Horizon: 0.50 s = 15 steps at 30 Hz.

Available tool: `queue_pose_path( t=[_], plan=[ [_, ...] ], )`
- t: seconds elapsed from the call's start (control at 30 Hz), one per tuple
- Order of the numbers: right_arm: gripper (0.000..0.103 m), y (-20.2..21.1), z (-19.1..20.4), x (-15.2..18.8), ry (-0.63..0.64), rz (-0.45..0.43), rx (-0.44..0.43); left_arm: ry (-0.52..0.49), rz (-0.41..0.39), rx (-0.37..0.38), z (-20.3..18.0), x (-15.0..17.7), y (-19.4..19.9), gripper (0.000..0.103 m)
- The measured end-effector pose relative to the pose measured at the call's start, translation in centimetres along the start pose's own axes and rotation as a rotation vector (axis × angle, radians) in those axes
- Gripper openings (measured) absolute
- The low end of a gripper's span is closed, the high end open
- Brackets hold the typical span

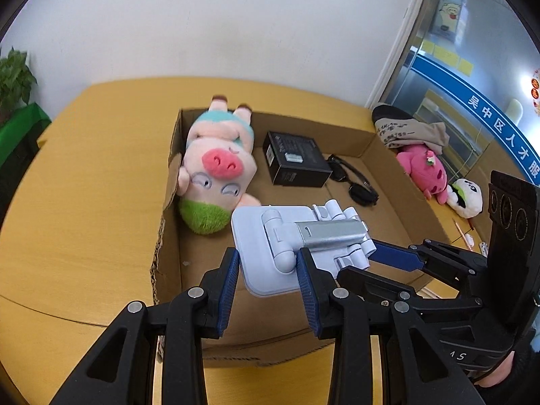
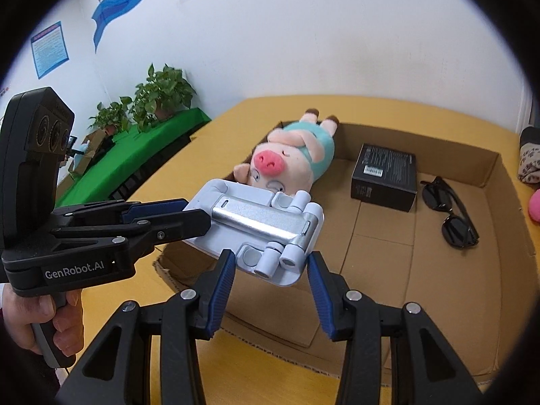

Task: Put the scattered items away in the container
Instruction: 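Lift the phone stand with the left gripper and carry it over the tray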

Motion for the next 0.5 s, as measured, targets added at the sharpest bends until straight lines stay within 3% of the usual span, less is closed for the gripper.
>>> queue_pose_path(
  t=[0.13, 0.3, 0.5],
  plan=[
    [0.043, -3.2, -0.6, -0.2, -0.025, 0.081, -0.001, 0.044, 0.075, 0.025, 2.0, 0.1, -2.8, 0.037],
    [0.043, -6.5, -1.2, 0.1, -0.063, 0.181, -0.007, 0.059, 0.163, -0.003, 2.8, 0.8, -5.5, 0.037],
    [0.042, -9.5, -1.4, 0.9, -0.109, 0.304, -0.021, 0.016, 0.238, -0.133, 2.7, 1.2, -6.9, 0.035]
  ],
)
Point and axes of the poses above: each gripper's, at about its wrist camera, not at the fingertips, and y roughly against the way its jaws point, z to its left, x to its underside, the point moved 5 cm from there along -y, roughly the way its jaws point, and after that the axes turned 6 degrees about z, right-handed, at the moved point
